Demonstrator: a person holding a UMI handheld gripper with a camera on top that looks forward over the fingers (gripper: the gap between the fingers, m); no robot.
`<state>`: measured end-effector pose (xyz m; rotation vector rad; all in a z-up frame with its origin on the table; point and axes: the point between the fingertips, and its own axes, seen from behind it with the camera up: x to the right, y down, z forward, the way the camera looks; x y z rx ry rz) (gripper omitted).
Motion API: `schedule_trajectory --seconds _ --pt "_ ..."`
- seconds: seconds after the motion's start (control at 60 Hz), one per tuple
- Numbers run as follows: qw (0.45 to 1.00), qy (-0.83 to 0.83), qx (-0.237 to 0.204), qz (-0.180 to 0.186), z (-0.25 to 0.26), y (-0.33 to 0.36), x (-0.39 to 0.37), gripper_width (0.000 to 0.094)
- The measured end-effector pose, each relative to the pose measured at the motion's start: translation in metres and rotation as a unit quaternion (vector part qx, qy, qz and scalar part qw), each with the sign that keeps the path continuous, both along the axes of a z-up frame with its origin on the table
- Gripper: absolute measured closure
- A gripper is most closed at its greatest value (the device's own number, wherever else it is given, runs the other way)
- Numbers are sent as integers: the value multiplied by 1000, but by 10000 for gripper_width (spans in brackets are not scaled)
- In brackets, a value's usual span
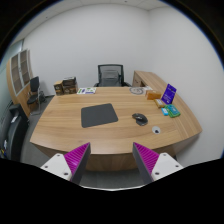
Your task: Arrange mouse
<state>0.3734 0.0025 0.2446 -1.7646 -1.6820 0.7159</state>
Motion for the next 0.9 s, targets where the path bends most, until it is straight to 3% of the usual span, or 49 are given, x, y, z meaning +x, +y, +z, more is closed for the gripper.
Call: schedule_trajectory --seconds 0.217,0.9 --pt "1000 5 5 5 0 23 -8 77" --pt "999 -3 29 -27 -56 175 -62 76"
